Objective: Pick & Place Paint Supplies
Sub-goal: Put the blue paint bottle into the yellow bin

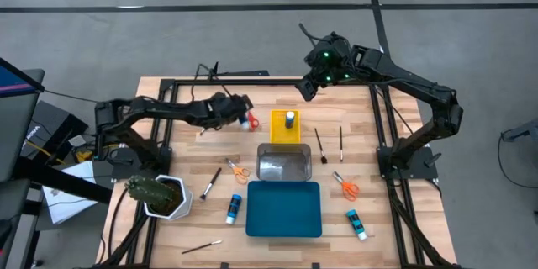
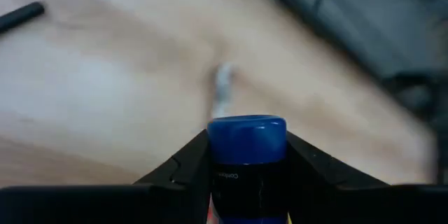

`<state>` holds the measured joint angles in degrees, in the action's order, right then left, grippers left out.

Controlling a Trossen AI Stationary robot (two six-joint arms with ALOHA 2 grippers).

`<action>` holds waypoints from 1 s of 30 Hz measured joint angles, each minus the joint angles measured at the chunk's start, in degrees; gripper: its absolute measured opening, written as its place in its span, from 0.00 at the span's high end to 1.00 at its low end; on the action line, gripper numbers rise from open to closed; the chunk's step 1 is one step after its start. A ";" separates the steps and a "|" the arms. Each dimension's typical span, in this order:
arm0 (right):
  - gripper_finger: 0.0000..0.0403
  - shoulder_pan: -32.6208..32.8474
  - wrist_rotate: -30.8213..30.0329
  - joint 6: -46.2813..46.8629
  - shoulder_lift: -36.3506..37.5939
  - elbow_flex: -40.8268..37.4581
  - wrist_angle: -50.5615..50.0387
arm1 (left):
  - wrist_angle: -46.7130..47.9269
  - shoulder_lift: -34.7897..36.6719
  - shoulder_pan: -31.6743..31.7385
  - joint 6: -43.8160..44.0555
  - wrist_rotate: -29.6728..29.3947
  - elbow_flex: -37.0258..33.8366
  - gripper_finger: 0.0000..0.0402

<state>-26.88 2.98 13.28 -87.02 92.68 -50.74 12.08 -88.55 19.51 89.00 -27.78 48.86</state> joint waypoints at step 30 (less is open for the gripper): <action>0.41 13.01 -6.04 -67.70 -4.15 -0.61 14.11 | -37.93 5.18 0.88 8.95 4.28 0.09 0.69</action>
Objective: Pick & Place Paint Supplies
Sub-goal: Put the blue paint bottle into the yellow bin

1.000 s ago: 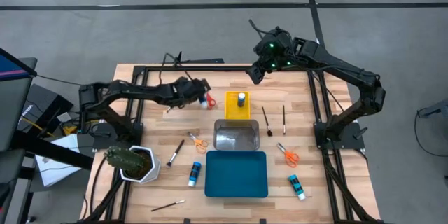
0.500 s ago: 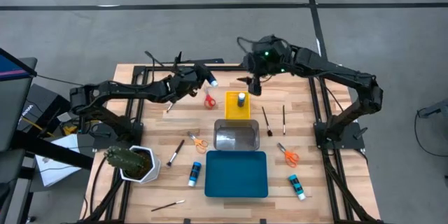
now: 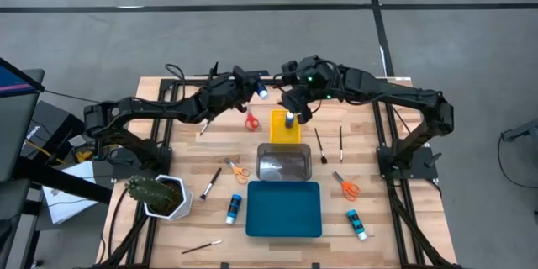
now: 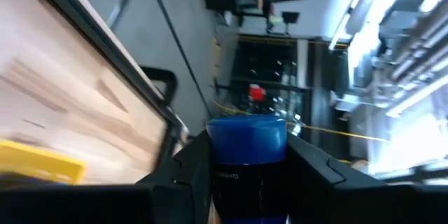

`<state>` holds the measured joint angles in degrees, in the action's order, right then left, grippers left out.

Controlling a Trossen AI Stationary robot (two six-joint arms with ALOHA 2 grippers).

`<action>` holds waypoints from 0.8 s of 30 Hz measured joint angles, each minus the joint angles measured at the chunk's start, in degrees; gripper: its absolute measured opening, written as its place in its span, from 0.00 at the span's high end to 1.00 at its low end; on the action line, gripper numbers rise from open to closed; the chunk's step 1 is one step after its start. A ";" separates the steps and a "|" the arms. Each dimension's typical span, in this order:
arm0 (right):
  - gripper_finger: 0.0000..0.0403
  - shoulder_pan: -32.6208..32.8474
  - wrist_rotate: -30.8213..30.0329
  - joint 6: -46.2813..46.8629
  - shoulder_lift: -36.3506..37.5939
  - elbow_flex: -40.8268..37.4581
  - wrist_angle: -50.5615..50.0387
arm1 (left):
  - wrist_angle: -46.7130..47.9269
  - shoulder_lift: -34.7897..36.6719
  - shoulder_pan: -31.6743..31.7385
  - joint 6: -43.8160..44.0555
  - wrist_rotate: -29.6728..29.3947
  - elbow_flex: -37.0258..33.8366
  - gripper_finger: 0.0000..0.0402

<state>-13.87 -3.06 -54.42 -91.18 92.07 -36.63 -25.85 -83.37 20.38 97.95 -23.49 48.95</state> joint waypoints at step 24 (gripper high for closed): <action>0.41 2.86 -0.05 -15.05 -0.04 0.02 7.51 | -5.62 -0.02 -4.27 0.48 4.20 2.78 0.69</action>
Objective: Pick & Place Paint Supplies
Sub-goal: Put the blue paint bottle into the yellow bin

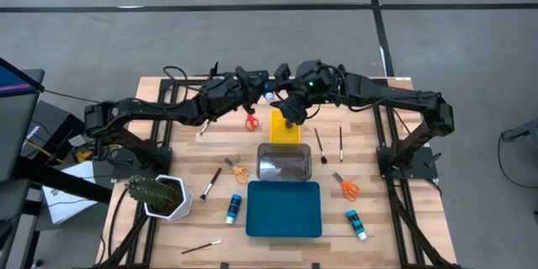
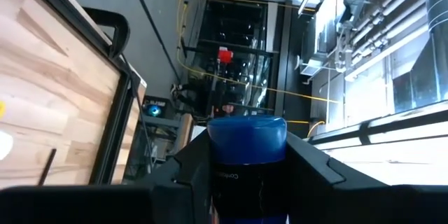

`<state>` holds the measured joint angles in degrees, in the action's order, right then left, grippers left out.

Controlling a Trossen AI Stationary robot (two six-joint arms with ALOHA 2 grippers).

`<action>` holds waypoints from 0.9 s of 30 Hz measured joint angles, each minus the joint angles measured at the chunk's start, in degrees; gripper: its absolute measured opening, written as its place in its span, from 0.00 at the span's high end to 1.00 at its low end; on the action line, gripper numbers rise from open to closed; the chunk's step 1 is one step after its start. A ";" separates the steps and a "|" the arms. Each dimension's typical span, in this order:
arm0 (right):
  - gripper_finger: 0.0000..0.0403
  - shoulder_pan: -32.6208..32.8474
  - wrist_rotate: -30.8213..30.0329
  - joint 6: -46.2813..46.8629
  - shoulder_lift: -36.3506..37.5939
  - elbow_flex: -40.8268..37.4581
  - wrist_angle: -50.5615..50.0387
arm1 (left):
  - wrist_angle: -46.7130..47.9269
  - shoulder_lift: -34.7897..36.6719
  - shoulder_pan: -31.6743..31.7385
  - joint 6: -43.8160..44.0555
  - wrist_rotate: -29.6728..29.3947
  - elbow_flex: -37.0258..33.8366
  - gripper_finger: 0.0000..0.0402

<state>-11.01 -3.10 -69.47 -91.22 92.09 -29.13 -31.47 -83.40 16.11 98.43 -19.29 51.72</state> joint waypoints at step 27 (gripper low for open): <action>0.52 0.92 -3.03 -2.70 0.52 0.04 -0.35 | -3.71 0.87 -1.23 1.01 0.78 0.02 0.69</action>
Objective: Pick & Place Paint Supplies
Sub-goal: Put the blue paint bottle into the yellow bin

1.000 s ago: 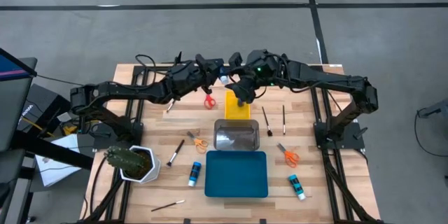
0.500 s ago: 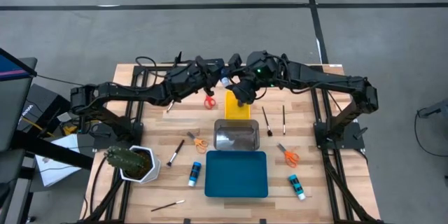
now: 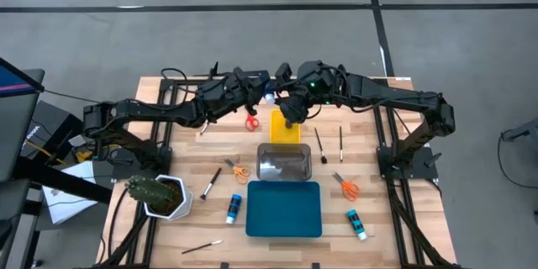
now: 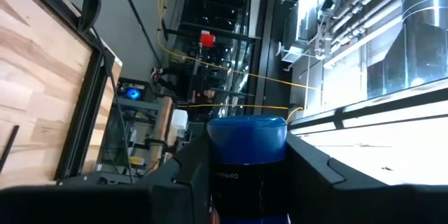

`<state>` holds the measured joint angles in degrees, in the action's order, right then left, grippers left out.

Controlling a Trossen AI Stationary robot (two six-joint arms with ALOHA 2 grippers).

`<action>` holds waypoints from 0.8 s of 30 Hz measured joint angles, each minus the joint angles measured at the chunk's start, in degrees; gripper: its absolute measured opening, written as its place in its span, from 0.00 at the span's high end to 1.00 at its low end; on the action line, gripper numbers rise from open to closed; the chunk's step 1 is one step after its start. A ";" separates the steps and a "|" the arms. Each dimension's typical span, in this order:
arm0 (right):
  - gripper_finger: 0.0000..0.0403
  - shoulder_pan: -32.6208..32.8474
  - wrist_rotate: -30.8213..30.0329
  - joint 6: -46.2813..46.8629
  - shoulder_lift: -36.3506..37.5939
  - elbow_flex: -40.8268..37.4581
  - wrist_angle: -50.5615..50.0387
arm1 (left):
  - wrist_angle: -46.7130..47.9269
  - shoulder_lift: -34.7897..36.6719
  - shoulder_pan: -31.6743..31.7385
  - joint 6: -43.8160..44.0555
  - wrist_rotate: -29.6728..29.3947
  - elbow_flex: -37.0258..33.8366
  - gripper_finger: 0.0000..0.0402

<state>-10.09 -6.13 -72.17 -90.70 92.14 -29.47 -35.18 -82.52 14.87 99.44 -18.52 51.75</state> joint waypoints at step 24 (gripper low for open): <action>0.51 2.67 2.19 -4.58 0.04 -0.02 0.60 | 0.20 0.07 0.20 -0.09 -0.10 0.00 0.68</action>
<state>-7.42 -3.94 -76.75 -90.65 92.12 -28.87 -34.98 -82.46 15.07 99.35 -18.62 51.75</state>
